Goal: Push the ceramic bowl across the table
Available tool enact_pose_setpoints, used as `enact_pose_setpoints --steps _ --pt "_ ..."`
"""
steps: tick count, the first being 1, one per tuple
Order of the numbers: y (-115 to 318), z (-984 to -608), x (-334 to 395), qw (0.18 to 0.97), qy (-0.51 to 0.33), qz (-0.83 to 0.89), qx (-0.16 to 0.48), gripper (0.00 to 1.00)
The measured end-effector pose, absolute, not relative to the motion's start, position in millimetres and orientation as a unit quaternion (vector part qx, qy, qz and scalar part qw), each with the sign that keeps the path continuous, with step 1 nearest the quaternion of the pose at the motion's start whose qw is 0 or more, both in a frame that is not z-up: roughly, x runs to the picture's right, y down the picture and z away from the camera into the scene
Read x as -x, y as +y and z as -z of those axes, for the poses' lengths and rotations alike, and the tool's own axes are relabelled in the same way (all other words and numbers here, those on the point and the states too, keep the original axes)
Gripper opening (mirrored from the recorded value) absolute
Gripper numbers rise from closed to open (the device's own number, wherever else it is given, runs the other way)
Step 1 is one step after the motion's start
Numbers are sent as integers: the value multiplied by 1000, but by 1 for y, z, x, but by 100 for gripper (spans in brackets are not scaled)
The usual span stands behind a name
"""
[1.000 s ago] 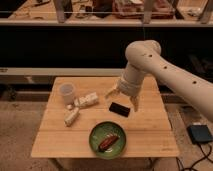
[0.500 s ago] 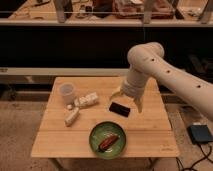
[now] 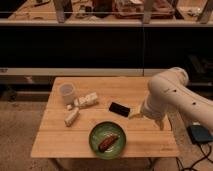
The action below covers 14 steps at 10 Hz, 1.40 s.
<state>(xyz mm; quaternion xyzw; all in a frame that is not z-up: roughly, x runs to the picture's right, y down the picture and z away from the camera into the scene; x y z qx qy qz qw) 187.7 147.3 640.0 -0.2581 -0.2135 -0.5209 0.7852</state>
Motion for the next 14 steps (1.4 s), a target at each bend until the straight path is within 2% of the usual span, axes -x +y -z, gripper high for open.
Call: enact_pose_setpoints --steps 3,5,7,10,12,14 --pt "147 -642 -186 784 -211 524 255 78" --pt "172 -668 -204 792 -181 519 267 56" --pt "204 -690 -226 799 -165 509 274 38" --pt "241 -714 -221 796 -184 514 262 8" --pt "258 -724 -204 779 -205 534 257 0" --pt "263 -734 -186 766 -219 550 249 0"
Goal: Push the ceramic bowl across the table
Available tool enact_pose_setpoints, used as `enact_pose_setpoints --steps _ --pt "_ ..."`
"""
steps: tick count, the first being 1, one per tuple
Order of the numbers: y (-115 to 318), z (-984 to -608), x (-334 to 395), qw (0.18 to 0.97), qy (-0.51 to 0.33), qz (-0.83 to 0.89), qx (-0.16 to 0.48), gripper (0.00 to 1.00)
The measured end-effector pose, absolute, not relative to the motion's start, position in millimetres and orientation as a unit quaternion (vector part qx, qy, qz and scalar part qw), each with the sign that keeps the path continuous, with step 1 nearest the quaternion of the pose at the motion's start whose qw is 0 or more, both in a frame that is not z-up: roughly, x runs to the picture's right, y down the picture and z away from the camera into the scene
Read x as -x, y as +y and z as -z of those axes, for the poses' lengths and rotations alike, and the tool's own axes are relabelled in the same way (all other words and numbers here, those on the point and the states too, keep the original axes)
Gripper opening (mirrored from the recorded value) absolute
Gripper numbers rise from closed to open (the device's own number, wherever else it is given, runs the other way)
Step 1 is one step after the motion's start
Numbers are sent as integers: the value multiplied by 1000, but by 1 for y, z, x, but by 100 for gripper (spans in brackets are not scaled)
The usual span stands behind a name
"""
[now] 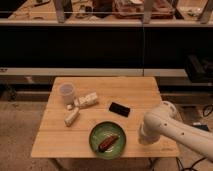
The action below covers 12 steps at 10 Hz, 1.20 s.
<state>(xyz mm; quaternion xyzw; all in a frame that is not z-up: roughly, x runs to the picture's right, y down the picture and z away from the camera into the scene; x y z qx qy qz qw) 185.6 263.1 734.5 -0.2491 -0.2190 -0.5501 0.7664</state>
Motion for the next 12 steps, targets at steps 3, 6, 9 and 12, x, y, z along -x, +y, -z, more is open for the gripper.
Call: enact_pose_setpoints --steps 3,6,9,12 --pt "266 -750 -154 754 -245 562 237 0" --pt "268 -760 -124 739 -269 576 223 0" --pt "270 -766 -116 728 -272 588 224 0" --pt "272 -768 -119 733 -265 581 234 0"
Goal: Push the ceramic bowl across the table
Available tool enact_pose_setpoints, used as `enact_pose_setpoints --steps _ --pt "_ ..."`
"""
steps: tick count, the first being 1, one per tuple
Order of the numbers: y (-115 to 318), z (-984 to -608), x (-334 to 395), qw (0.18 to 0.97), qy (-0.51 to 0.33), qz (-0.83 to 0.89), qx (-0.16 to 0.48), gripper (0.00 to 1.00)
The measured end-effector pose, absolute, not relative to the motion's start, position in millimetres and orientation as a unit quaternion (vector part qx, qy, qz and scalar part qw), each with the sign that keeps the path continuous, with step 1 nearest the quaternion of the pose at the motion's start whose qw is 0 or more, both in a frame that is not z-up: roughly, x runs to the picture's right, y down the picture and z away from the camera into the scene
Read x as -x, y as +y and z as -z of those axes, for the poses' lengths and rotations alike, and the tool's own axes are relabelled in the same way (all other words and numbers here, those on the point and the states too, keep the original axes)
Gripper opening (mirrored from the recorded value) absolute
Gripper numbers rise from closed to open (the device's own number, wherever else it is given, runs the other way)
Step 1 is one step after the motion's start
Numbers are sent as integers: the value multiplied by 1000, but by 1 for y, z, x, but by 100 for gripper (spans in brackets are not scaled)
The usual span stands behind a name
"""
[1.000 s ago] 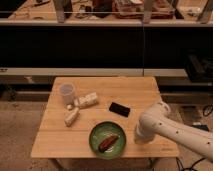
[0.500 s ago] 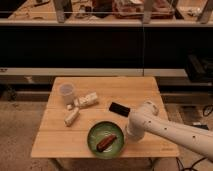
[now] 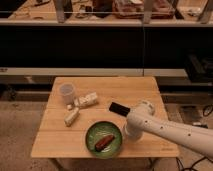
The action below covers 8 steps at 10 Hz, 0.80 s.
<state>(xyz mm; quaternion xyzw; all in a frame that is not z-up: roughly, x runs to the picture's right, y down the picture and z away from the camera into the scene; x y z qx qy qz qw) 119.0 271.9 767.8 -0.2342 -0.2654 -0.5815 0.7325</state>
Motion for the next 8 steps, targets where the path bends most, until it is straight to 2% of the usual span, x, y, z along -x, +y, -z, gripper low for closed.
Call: enact_pose_setpoints --steps 8 --pt "284 -779 -71 748 -286 538 263 0"
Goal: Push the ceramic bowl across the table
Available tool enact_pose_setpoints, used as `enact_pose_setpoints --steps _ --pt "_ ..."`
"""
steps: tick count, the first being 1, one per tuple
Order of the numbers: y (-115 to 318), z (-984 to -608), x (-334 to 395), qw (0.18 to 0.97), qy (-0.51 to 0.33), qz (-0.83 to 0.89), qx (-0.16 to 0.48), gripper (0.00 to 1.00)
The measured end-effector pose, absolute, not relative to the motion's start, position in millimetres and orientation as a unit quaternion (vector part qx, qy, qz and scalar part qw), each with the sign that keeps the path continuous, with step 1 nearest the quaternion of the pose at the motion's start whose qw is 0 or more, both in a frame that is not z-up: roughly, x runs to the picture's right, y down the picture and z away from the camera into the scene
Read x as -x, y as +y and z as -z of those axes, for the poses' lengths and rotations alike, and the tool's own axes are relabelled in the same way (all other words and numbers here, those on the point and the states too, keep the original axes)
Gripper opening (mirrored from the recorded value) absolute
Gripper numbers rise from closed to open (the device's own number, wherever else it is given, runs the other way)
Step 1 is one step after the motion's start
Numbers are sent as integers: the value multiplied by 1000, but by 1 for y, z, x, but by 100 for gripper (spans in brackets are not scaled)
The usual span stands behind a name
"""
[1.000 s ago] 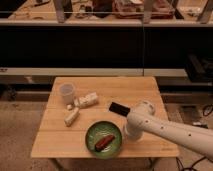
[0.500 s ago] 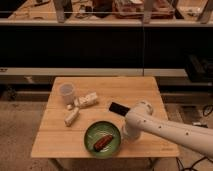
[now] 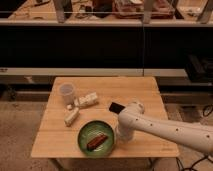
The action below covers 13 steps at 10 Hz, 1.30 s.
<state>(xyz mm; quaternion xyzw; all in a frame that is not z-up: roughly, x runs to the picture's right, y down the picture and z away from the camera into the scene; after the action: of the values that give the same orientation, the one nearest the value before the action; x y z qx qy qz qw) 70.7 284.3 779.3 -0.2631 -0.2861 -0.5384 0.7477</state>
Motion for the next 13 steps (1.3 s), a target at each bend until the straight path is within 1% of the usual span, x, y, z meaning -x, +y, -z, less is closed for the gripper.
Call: enact_pose_setpoints --steps 6,9,13 --pt "269 -798 -19 747 -298 536 258 0" --pt "262 -793 20 743 -328 527 251 0" --pt "268 -786 58 726 -357 531 251 0"
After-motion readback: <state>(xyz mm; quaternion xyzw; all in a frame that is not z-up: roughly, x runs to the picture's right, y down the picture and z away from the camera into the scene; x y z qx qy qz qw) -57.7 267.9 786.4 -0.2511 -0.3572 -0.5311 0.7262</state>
